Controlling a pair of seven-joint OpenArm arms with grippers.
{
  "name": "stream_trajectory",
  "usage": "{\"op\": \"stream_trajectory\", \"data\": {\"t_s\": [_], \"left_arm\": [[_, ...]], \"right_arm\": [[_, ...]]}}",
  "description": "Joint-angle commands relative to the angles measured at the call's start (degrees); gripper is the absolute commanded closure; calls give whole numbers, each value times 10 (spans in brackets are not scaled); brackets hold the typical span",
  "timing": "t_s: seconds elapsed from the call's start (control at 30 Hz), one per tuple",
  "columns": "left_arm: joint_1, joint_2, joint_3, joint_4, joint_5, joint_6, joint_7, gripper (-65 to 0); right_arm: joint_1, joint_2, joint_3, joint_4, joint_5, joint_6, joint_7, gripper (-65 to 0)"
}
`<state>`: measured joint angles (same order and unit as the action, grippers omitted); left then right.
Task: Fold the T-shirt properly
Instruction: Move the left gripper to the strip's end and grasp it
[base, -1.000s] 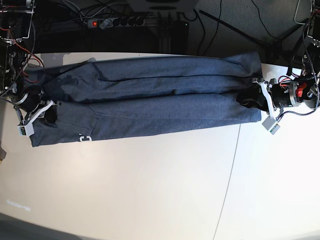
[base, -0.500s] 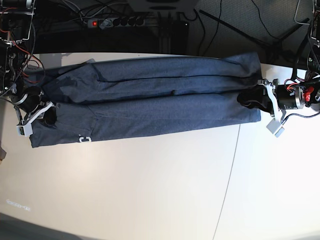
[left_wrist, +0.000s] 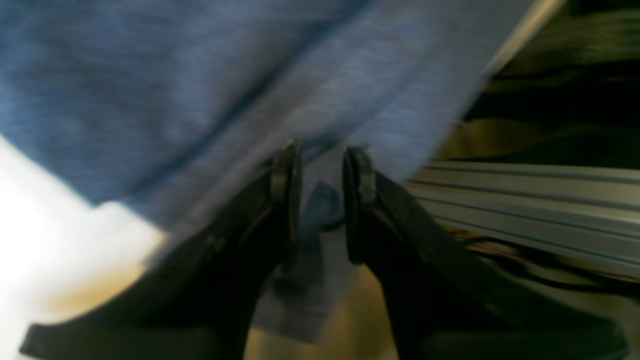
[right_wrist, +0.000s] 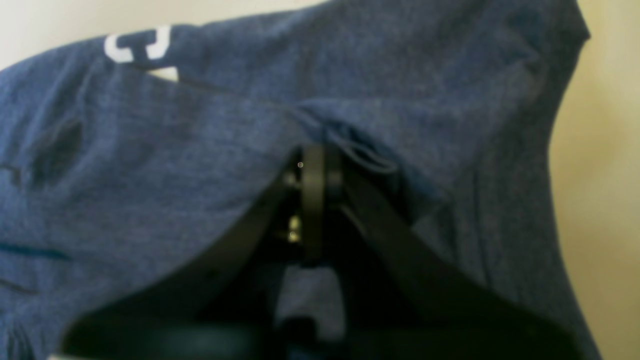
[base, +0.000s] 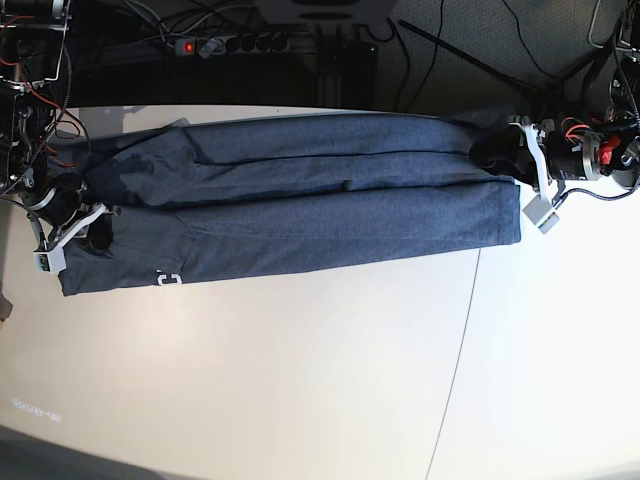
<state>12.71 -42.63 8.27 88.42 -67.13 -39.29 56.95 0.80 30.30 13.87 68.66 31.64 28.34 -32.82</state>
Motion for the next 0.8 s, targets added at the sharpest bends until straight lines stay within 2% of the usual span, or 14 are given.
{"op": "stream_trajectory", "data": {"t_s": [0.0,0.1,0.23,0.43,0.77], "left_arm": [[-4,-8,-6,2,12,-7,-24,-143],[-5,6,-5,-10,75,-7,-57,-143],[-5,26,-4,-30,113,-7,-72,-143],[-12,30,-3,-66,178,-7,-122,-143],[-107,29,8,-156,190,-7,-125,-143]], "right_arm": [[3,11,5,1,-17,45,-13,0],[3,11,5,-3,-17,45,-14,0],[3,11,5,-11,-17,45,-14,0],[3,11,5,-12,-17,45,-14,0],[3,11,5,-12,-16,45,-17,0]]}}
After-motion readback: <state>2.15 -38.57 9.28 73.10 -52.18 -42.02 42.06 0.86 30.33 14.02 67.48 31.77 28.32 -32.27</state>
